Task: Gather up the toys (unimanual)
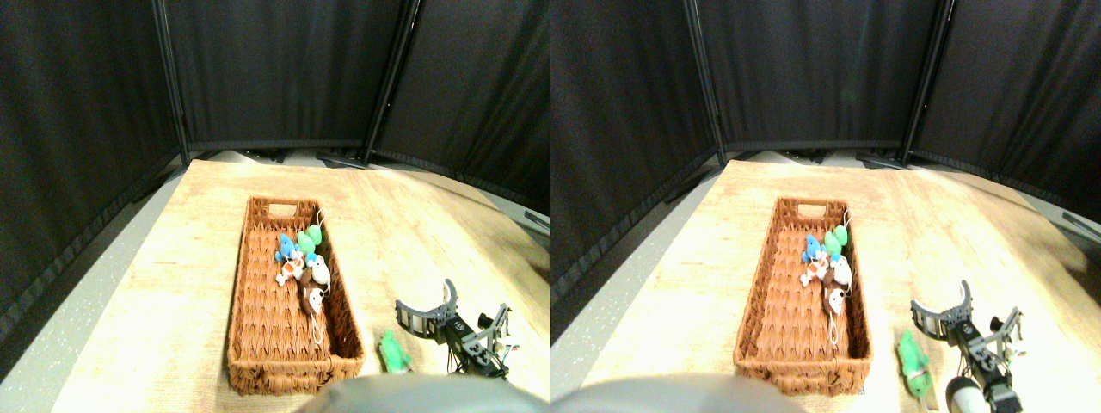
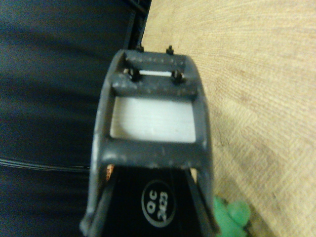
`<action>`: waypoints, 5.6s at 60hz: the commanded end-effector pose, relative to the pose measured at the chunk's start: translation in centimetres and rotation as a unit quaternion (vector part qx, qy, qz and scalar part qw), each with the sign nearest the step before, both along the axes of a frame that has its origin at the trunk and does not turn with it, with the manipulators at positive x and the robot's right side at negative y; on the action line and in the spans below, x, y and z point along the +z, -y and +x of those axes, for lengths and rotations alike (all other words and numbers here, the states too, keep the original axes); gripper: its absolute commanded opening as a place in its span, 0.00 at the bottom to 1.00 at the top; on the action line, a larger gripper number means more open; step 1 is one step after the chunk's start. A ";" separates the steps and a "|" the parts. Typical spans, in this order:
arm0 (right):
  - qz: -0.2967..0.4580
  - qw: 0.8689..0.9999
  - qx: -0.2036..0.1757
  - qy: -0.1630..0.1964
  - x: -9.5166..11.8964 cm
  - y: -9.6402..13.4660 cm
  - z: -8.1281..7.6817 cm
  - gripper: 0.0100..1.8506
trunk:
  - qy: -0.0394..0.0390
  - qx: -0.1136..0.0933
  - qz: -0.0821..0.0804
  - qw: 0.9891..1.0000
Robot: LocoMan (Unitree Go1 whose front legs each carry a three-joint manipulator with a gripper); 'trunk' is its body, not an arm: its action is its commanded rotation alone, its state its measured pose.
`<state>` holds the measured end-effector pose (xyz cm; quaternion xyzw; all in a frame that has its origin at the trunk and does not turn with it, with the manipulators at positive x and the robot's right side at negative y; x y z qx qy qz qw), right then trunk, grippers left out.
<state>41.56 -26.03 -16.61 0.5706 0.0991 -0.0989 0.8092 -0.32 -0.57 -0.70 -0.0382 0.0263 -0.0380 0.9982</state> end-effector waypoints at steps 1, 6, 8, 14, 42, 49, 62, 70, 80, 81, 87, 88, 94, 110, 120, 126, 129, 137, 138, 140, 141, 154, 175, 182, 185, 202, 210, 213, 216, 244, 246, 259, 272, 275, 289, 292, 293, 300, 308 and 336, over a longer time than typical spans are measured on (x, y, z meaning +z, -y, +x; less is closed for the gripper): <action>0.002 1.000 -0.003 0.008 0.9 -0.5 -0.6 0.50 | -0.003 -0.005 -0.013 1.000; 0.011 1.000 0.001 0.005 1.1 -0.7 -1.0 0.51 | -0.004 -0.007 -0.014 1.000; 0.012 1.000 0.001 0.003 1.0 -0.7 -1.1 0.51 | -0.004 -0.007 -0.016 1.000; 0.028 1.000 -0.001 -0.013 0.2 -1.1 -1.8 0.54 | -0.004 -0.005 -0.019 1.000; 0.087 0.991 -0.013 -0.104 -5.1 -3.4 -3.9 0.53 | -0.010 0.008 -0.028 1.000; 0.082 0.990 -0.020 -0.113 -6.1 -3.1 -3.7 0.55 | -0.011 0.009 -0.028 0.999; 0.084 0.986 -0.056 -0.130 -8.9 -1.8 -3.3 0.54 | -0.010 0.012 -0.024 1.000; 0.065 0.986 -0.080 -0.132 -9.2 -1.4 -2.9 0.46 | -0.011 0.013 -0.023 1.000; 0.058 0.982 -0.145 -0.107 -9.2 -1.3 -2.1 0.04 | -0.009 0.015 -0.022 1.000; 0.066 0.982 -0.147 -0.101 -9.1 -1.3 -2.0 0.04 | -0.010 0.014 -0.022 1.000; 0.067 0.983 -0.143 -0.093 -8.5 -1.1 -1.4 0.03 | -0.009 0.013 -0.023 1.000; 0.066 0.984 -0.139 -0.087 -8.4 -1.1 -1.2 0.03 | -0.009 0.013 -0.023 1.000; 0.078 0.987 -0.131 -0.059 -7.7 -1.1 -0.8 0.03 | -0.008 0.013 -0.023 1.000; -0.013 0.995 -0.098 -0.012 -5.7 -1.2 -0.5 0.03 | -0.007 0.011 -0.024 1.000; -0.035 0.996 -0.081 0.011 -5.1 -1.1 -0.5 0.03 | -0.006 0.008 -0.022 1.000; -0.040 0.996 -0.081 0.009 -4.7 -1.0 -0.4 0.03 | -0.005 0.007 -0.022 1.000; -0.039 0.996 -0.077 0.013 -4.5 -1.0 -0.3 0.03 | -0.005 0.007 -0.023 1.000; -0.053 0.997 -0.060 0.018 -3.7 -1.3 0.2 0.03 | -0.002 0.006 -0.024 1.000; -0.053 0.997 -0.060 0.018 -3.7 -1.3 0.2 0.03 | -0.002 0.006 -0.024 1.000; -0.053 0.997 -0.056 0.019 -3.5 -1.4 0.3 0.03 | 0.000 0.007 -0.025 1.000; -0.063 0.997 -0.050 0.019 -3.1 -1.5 0.6 0.03 | 0.000 0.007 -0.025 1.000; -0.078 0.996 -0.001 0.033 -0.7 -2.9 2.5 0.03 | 0.010 0.017 -0.039 0.999; -0.091 0.991 0.079 0.053 3.7 -6.9 6.3 0.03 | 0.017 0.044 -0.068 0.997; -0.107 0.988 0.092 0.055 4.6 -7.9 6.7 0.03 | 0.020 0.050 -0.076 0.996; -0.101 0.989 0.096 0.053 5.0 -8.4 6.9 0.03 | 0.021 0.053 -0.080 0.995; -0.083 0.986 0.138 0.047 5.9 -11.3 6.3 0.03 | 0.031 0.076 -0.105 0.991; -0.068 0.987 0.146 0.029 5.6 -13.0 5.8 0.03 | 0.034 0.090 -0.119 0.988; -0.057 0.985 0.159 0.027 5.5 -13.7 5.7 0.03 | 0.034 0.095 -0.125 0.987; -0.059 0.984 0.168 0.028 5.2 -14.4 5.5 0.03 | 0.033 0.100 -0.130 0.986; -0.029 0.979 0.199 -0.015 3.2 -17.6 4.9 0.03 | 0.029 0.115 -0.144 0.982; -0.023 0.982 0.184 -0.023 3.1 -17.6 4.8 0.03 | 0.029 0.114 -0.143 0.983; -0.001 0.973 0.223 -0.059 3.1 -16.6 5.4 0.65 | 0.025 0.107 -0.133 0.985; -0.027 0.981 0.189 -0.029 3.7 -14.9 5.9 0.66 | 0.024 0.093 -0.114 0.989; -0.015 0.985 0.172 -0.025 4.0 -13.9 6.2 0.64 | 0.023 0.089 -0.109 0.990; -0.063 0.992 0.104 0.030 4.8 -8.9 7.5 0.45 | 0.020 0.064 -0.083 0.994; -0.062 0.993 0.095 0.042 4.9 -7.4 7.8 0.40 | 0.019 0.057 -0.075 0.995; -0.061 0.993 0.089 0.044 4.9 -7.1 7.9 0.39 | 0.019 0.056 -0.075 0.995; -0.065 0.996 0.048 0.049 4.9 -4.3 8.0 0.34 | 0.016 0.041 -0.060 0.997; -0.050 0.997 0.015 0.050 4.5 -2.1 7.1 0.33 | 0.013 0.028 -0.051 0.998; -0.022 1.000 -0.017 -0.013 0.7 0.7 3.7 0.44 | 0.005 0.007 -0.033 0.999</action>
